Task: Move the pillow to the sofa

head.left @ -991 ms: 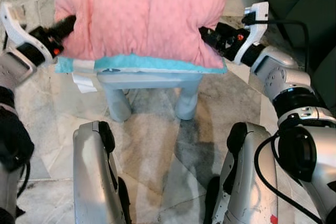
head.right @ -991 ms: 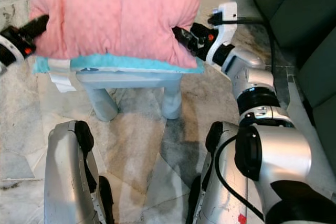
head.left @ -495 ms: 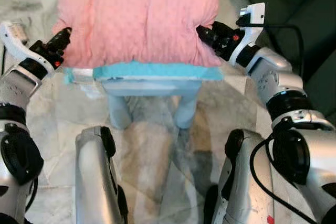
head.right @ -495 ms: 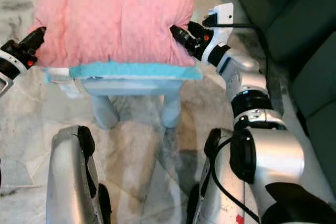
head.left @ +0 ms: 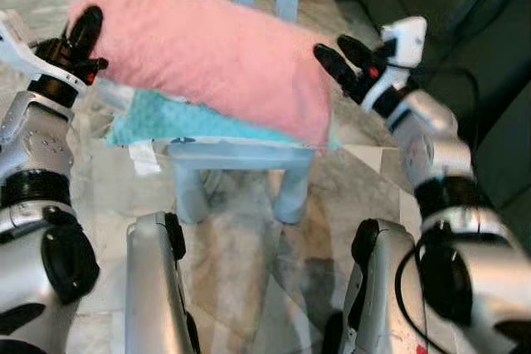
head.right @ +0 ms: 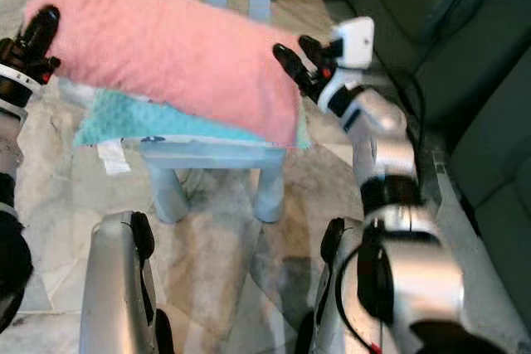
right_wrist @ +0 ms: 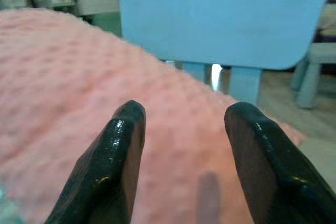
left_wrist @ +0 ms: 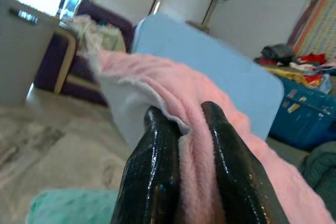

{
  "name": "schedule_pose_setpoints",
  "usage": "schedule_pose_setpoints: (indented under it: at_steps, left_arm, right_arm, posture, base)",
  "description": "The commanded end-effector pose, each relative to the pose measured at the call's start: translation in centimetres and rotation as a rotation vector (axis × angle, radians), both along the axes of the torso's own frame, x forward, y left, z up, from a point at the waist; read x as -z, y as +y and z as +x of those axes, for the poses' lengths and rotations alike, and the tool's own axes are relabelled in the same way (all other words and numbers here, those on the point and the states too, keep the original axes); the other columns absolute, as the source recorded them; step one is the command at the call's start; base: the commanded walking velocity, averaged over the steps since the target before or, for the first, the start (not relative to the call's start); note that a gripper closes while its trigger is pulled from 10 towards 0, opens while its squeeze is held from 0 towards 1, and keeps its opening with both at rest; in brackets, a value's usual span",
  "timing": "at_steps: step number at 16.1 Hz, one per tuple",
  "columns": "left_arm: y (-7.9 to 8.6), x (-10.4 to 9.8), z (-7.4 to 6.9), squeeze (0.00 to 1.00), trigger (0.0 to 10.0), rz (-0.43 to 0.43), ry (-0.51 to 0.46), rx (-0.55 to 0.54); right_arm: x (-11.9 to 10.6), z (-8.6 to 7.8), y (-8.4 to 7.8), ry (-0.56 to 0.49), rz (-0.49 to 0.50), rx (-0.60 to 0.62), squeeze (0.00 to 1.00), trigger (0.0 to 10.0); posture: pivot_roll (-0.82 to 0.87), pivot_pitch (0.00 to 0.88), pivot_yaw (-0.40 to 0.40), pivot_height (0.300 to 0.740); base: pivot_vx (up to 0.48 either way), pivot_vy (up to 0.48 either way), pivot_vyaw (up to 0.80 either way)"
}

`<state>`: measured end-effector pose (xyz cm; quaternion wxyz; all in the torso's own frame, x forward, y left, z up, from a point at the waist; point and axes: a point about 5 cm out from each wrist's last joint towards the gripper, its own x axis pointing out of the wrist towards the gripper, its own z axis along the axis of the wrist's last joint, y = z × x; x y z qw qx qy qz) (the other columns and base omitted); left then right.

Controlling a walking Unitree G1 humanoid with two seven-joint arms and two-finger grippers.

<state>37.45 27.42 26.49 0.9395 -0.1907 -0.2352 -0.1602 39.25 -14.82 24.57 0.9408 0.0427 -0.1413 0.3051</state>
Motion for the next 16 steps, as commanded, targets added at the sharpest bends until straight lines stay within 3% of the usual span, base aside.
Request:
schedule_pose_setpoints:
  at_steps: [1,2,4,6,8,9,10,11,16]
  left_arm:
    - [-0.8,0.9,-0.7,0.00,0.0,0.007,-0.022,0.013]
    - [-1.1,1.2,-0.8,0.00,0.0,0.011,-0.018,0.023]
    - [-3.8,4.1,-1.9,0.00,0.0,-0.024,0.026,0.077]
    - [-5.4,5.5,-2.5,0.00,0.0,-0.031,0.051,0.105]
    - [-6.1,6.4,-2.5,0.00,0.0,-0.060,0.074,0.089]
    - [-6.2,6.6,-2.2,0.00,0.0,-0.037,0.097,0.058]
    - [-5.9,6.6,-2.1,0.00,0.0,-0.032,0.112,0.025]
    - [-5.5,6.4,-2.2,0.00,0.0,-0.032,0.123,-0.013]
    - [-3.0,5.7,-1.9,0.00,0.0,-0.069,0.131,-0.178]
  right_arm:
    - [-0.6,-0.7,-0.6,-0.053,0.020,0.046,0.00,0.0]
    - [-0.5,-0.8,-0.7,-0.053,0.022,0.050,0.00,0.0]
    - [0.4,-1.9,-1.5,-0.049,0.047,0.111,0.00,0.0]
    - [1.1,-2.3,-2.0,-0.029,0.059,0.135,0.00,0.0]
    - [1.8,-2.6,-2.1,-0.008,0.051,0.147,0.00,0.0]
    - [1.9,-2.5,-2.0,0.000,0.031,0.161,0.00,10.0]
    - [1.8,-2.5,-2.1,0.016,0.047,0.167,0.00,10.0]
    - [1.5,-2.5,-2.3,0.041,0.102,0.160,1.00,10.0]
    - [0.5,-2.2,-3.3,0.041,0.144,0.206,1.00,10.0]
  posture:
    - [0.04,0.000,0.006,0.330]
    - [0.04,0.000,0.008,0.330]
    - [0.04,0.000,0.008,0.330]
    - [0.04,0.000,0.007,0.330]
    - [0.03,0.000,0.004,0.330]
    - [0.03,0.000,0.004,0.330]
    - [0.03,0.000,0.002,0.330]
    - [0.03,0.000,0.002,0.330]
    - [0.04,0.000,0.003,0.330]
  base:
    - [0.000,0.000,0.00]
    - [0.000,0.000,0.00]
    - [0.000,0.000,0.00]
    - [0.000,0.000,0.00]
    - [0.000,0.000,0.00]
    - [0.000,0.000,0.00]
    - [0.000,0.000,0.00]
    - [0.000,0.000,0.00]
    - [0.000,0.000,0.00]
